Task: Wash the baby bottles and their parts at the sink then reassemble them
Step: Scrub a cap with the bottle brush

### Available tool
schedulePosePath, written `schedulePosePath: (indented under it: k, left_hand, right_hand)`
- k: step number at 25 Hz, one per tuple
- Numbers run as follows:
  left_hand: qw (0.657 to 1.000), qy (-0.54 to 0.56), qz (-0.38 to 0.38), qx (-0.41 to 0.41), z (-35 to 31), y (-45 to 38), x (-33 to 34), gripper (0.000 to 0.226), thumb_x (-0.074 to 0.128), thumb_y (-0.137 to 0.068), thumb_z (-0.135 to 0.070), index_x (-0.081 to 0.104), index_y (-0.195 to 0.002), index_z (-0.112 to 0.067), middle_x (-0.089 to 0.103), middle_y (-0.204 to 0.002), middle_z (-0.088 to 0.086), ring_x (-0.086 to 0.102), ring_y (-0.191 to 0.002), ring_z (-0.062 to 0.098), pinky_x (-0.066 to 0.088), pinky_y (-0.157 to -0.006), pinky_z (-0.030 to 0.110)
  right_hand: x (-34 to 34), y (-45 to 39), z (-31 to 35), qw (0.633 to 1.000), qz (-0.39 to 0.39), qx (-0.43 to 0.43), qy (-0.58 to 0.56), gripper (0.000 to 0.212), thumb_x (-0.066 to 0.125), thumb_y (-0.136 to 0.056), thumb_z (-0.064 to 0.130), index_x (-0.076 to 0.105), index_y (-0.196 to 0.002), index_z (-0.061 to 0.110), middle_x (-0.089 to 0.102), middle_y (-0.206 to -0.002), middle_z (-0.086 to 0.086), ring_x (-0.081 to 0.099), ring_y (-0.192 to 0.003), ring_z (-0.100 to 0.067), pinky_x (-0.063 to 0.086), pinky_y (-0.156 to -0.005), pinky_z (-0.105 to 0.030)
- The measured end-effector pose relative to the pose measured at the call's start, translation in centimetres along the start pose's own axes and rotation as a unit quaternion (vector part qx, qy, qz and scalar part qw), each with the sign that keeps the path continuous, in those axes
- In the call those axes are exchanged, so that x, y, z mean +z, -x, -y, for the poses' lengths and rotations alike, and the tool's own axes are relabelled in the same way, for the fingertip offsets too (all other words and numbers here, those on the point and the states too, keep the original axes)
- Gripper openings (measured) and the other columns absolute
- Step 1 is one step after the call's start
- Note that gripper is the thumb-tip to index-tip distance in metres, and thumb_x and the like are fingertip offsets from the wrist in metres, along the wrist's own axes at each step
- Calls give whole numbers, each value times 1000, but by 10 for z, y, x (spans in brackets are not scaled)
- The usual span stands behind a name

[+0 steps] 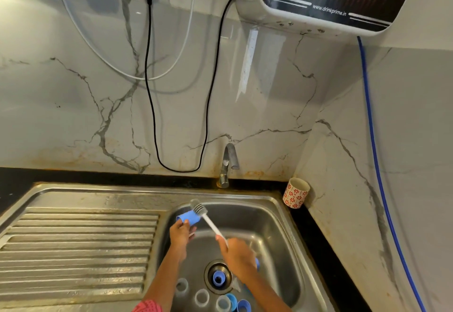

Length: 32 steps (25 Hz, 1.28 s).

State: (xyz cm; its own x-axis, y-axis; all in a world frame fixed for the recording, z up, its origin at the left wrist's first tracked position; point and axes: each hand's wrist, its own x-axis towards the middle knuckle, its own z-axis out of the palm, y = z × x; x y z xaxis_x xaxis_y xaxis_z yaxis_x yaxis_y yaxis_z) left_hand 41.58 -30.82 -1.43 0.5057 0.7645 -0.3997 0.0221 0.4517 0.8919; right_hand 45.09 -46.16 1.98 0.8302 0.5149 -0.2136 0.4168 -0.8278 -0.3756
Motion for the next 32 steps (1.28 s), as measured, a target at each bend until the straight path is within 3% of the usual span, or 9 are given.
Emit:
schedulePosePath:
  k: [3, 7, 13, 16, 19, 22, 26, 29, 32]
  left_hand:
    - [995, 65, 45, -64, -10, 13, 1, 24, 43, -98, -12, 55, -115, 0, 63, -92, 13, 59, -77, 19, 46, -66, 32]
    - [987, 115, 59, -97, -15, 19, 4, 33, 38, -100, -15, 48, -128, 0, 59, -121, 21, 57, -104, 27, 42, -82, 42]
    - [958, 216, 27, -185, -6, 22, 8, 38, 38, -99, -13, 35, -137, -10, 54, -119, 12, 58, -97, 26, 33, -93, 56]
    - [943, 272, 8, -193, -7, 12, 1, 37, 36, -100, -14, 34, -137, -9, 49, -137, 10, 50, -124, 29, 13, -103, 69]
    - [935, 285, 31, -208, -7, -6, -3, 23, 33, -99, -14, 54, -98, -5, 68, -88, 9, 45, -130, 30, -3, -103, 70]
    - [932, 267, 77, -233, -4, -5, 4, 32, 30, -99, -17, 51, -77, -9, 57, -52, 6, 45, -129, 33, -11, -101, 70]
    - [935, 275, 95, -203, -5, 3, 12, 27, 31, -101, -12, 55, -91, -5, 67, -61, 12, 49, -121, 34, -2, -107, 65]
    - [931, 308, 60, -184, -14, 14, 23, 33, 31, -101, -4, 43, -130, 4, 57, -124, 27, 53, -110, 39, 25, -106, 53]
    - [924, 331, 45, -185, -11, 19, 18, 22, 33, -99, -3, 54, -106, -6, 64, -103, 12, 50, -120, 25, 20, -104, 62]
  right_hand:
    - [10, 3, 10, 1000, 4, -7, -6, 59, 22, -97, 58, 56, -76, 15, 61, -91, -8, 55, -83, -24, 45, -76, -33]
    - [18, -7, 16, 999, 2, 28, -32, 64, 20, -95, 62, 61, -89, 13, 67, -103, -7, 60, -89, -24, 44, -75, -32]
    - [19, -11, 22, 991, -5, 75, -114, 66, 21, -98, 56, 63, -106, 5, 65, -109, -11, 60, -102, -27, 43, -75, -30]
    - [6, -15, 12, 988, -18, 74, -138, 61, 25, -99, 52, 65, -98, 7, 66, -105, -13, 60, -98, -27, 39, -72, -28]
    - [6, -2, 11, 998, 1, 4, -57, 53, 24, -98, 55, 44, -62, 23, 57, -82, -2, 54, -78, -20, 39, -67, -28]
    - [17, 1, 9, 1000, 11, 2, -11, 53, 23, -97, 58, 35, -60, 23, 59, -85, -3, 59, -86, -24, 38, -68, -29]
    - [19, 0, 14, 997, 0, 33, -64, 55, 23, -96, 60, 39, -60, 22, 63, -83, -4, 61, -84, -22, 38, -64, -29]
    - [22, 9, 30, 986, 19, 51, -160, 55, 24, -97, 58, 42, -61, 21, 51, -65, 4, 48, -60, -10, 34, -51, -24]
    - [21, 9, 34, 942, 51, 106, -315, 51, 26, -97, 56, 46, -69, 18, 37, -53, 5, 36, -45, -7, 30, -44, -22]
